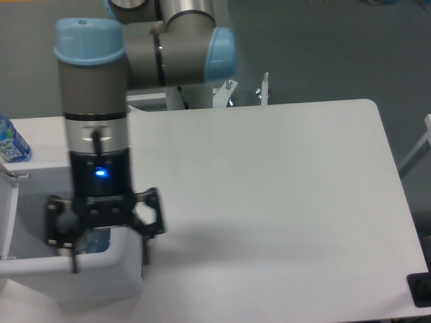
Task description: Place the trash in the trash can
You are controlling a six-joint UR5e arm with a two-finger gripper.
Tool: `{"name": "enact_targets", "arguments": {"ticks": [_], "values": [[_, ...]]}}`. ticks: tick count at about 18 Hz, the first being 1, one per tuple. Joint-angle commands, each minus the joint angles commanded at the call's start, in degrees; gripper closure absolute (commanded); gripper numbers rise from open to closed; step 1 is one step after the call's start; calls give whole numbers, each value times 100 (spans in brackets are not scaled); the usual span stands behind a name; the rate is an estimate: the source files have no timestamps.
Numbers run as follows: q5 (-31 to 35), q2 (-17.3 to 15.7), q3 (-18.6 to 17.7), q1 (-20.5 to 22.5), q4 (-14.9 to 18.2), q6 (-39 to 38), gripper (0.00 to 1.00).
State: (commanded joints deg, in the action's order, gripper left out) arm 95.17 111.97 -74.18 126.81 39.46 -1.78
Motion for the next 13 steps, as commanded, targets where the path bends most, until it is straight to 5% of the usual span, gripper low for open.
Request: {"name": "enact_targets", "arguments": {"ticks": [4,10,13], "values": [[123,-52,-44,572,131,905,0],[309,-544,-281,1398,1351,3328,0],[291,-773,-570,1627,1608,4254,0]]}}
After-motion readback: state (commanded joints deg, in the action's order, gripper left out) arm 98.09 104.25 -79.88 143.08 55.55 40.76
